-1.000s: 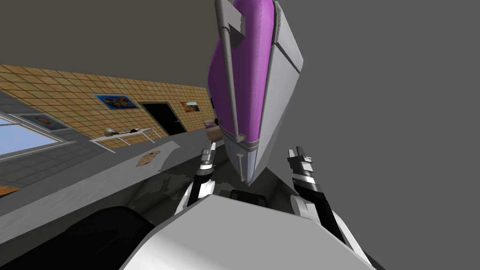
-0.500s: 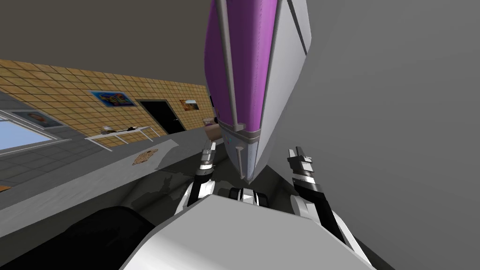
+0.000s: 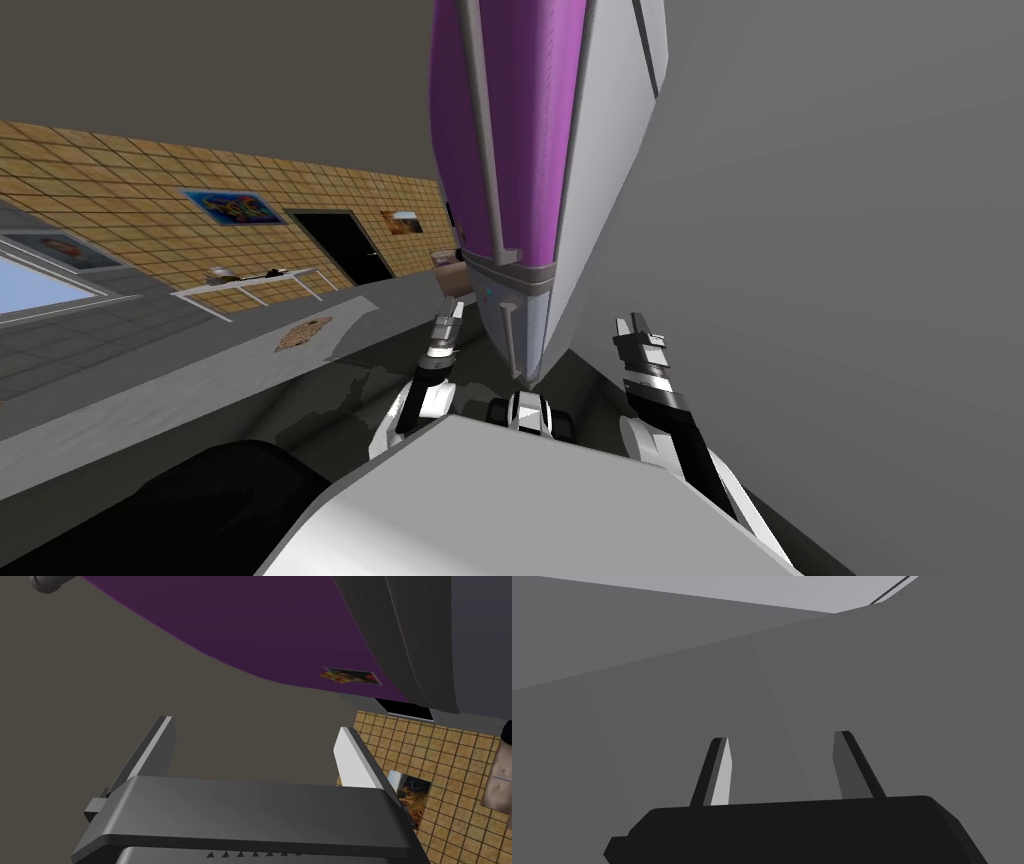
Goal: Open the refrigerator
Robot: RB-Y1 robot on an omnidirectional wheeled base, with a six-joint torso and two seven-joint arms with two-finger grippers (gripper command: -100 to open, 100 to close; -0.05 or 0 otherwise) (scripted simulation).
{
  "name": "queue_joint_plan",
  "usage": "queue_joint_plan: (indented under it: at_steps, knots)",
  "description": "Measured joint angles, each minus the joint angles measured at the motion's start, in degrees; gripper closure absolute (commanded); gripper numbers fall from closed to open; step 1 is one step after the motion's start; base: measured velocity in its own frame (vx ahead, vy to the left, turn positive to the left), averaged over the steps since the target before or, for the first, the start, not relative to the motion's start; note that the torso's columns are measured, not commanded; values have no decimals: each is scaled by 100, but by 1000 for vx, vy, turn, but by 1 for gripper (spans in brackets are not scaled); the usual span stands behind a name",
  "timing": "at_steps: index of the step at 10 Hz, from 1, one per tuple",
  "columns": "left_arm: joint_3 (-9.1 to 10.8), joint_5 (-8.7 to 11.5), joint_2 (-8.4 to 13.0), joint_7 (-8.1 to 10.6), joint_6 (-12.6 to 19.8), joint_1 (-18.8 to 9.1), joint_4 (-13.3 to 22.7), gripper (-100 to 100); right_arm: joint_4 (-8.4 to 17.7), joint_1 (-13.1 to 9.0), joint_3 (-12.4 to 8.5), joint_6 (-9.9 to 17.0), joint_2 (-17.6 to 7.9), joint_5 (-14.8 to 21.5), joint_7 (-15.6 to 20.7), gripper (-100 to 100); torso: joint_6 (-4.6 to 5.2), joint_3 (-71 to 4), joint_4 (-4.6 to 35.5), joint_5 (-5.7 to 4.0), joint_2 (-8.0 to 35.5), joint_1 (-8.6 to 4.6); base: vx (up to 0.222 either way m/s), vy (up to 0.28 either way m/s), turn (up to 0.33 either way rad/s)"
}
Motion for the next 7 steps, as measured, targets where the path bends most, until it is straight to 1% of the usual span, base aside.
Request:
queue_joint_plan:
  at_steps: [3,7]
  knots:
    - [-14,192,487,86,307,-260,-10,-100,0,0,0,0,0,0,0,0,0,-2,2,1,1,4,-21,-21,-25]
    - [-38,526,1203,239,793,-690,-18,-100,0,0,0,0,0,0,0,0,0,-1,2,0,2,-1,-26,-25,-24]
